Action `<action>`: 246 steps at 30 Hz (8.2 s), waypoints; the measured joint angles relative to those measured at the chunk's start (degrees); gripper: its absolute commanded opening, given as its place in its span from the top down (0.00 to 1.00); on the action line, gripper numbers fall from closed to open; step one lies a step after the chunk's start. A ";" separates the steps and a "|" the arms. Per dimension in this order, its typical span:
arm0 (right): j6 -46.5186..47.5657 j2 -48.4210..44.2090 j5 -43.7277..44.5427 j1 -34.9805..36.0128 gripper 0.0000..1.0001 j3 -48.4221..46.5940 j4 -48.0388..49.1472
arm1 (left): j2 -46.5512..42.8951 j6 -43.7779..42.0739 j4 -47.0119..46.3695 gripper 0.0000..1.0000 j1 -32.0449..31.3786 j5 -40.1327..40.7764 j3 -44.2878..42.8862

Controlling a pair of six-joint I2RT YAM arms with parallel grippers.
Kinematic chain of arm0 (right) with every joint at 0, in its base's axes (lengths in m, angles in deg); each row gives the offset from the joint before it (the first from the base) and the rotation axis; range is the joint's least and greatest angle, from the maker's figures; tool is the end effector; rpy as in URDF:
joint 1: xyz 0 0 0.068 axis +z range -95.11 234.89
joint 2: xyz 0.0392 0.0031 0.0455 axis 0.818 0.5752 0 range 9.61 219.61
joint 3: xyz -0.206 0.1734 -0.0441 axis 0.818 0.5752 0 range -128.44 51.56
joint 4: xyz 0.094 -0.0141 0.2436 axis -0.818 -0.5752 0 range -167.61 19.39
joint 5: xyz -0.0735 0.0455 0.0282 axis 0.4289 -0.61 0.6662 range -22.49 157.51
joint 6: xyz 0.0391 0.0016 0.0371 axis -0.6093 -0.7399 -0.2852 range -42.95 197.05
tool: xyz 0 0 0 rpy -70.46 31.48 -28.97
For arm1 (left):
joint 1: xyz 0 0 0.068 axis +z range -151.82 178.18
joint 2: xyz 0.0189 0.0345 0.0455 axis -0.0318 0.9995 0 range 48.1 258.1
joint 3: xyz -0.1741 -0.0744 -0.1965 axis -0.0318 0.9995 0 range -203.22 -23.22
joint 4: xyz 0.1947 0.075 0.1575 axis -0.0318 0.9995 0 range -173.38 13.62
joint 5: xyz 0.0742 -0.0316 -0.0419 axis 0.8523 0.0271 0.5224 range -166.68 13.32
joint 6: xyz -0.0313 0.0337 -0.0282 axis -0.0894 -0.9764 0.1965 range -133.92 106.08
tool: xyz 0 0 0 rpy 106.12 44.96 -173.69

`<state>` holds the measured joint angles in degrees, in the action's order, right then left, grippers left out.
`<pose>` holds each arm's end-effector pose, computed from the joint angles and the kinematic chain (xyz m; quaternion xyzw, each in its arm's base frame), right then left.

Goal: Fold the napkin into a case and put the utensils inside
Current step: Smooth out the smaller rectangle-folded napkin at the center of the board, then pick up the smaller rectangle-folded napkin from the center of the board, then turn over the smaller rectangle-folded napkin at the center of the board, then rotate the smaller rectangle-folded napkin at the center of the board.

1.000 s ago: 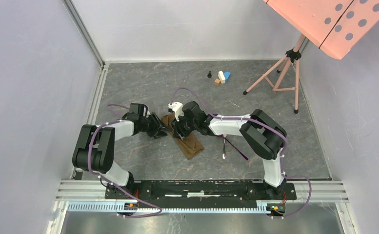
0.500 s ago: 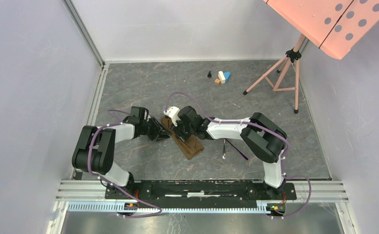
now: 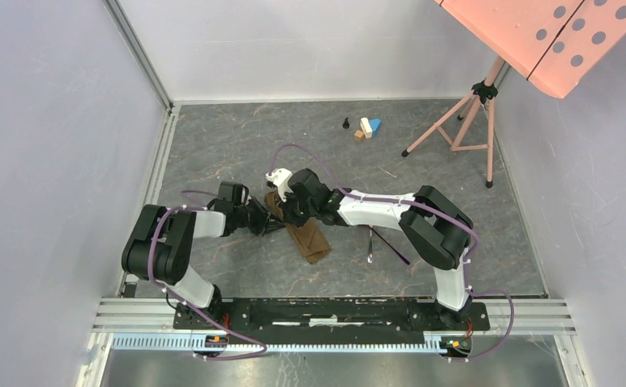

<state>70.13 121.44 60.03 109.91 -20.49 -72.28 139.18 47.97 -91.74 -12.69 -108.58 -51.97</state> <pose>0.2409 0.3523 0.1756 -0.3953 0.8197 0.2621 0.3211 0.2451 -0.0664 0.1042 -0.3171 0.8618 -0.3867 0.0844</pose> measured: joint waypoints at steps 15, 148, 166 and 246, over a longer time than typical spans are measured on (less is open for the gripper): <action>-3.50 1.55 -1.66 -1.20 1.00 5.70 7.87 | -3.96 0.57 3.50 0.81 -0.76 3.45 1.01; -45.11 7.17 -32.96 -10.45 0.48 28.33 54.29 | -20.57 -33.03 47.12 0.55 16.48 6.45 -29.27; -4.59 -17.51 -20.46 6.29 0.75 18.58 3.96 | -2.25 -30.60 35.47 0.76 8.44 -1.29 -19.52; 0.17 -8.76 -13.60 -25.09 0.36 4.11 -7.54 | -0.72 2.62 -10.27 0.41 -12.44 10.99 -6.05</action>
<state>70.30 112.68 46.43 84.82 -16.38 -79.82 138.46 50.59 -102.02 -25.13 -97.58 -58.03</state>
